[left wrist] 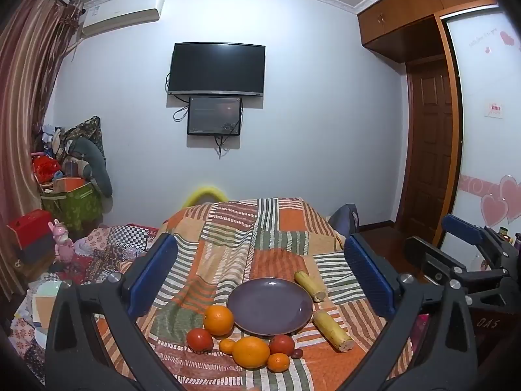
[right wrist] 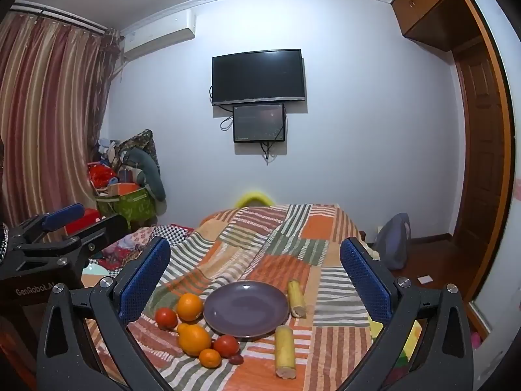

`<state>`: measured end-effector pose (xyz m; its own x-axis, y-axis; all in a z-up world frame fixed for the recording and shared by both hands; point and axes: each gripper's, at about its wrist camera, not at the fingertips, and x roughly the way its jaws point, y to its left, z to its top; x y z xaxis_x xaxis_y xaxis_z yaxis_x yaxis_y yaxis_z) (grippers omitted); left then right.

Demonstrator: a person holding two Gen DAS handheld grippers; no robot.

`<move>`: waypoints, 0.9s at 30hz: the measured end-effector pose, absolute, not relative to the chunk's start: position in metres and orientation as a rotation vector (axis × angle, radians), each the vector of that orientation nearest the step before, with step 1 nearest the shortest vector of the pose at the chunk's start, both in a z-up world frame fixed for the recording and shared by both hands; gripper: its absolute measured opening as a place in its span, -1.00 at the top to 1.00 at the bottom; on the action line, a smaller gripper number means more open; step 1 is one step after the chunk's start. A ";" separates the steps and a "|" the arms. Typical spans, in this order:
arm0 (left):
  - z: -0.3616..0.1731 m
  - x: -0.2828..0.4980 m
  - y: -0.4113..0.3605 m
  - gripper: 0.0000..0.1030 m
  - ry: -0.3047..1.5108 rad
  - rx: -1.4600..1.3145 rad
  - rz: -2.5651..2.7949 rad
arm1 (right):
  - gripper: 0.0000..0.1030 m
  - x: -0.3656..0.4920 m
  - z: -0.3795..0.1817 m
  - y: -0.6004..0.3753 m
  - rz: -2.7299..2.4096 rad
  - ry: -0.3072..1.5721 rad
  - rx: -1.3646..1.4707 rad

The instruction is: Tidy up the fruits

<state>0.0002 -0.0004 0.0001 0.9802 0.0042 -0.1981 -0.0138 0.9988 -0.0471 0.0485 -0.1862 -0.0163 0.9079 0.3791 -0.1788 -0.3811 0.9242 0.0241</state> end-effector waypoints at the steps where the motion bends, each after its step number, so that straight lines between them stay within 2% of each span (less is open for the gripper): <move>1: 0.000 0.000 0.000 -1.00 0.200 -0.046 0.013 | -1.00 0.048 -0.016 -0.186 0.391 0.182 -0.012; 27: 0.002 0.003 -0.003 -1.00 0.202 -0.038 0.000 | -1.00 0.047 -0.011 -0.189 0.385 0.174 0.000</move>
<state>0.0028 -0.0026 0.0022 0.9796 -0.0039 -0.2009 -0.0037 0.9993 -0.0373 0.0474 -0.1894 -0.0109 0.9121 0.3734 -0.1692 -0.3734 0.9271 0.0333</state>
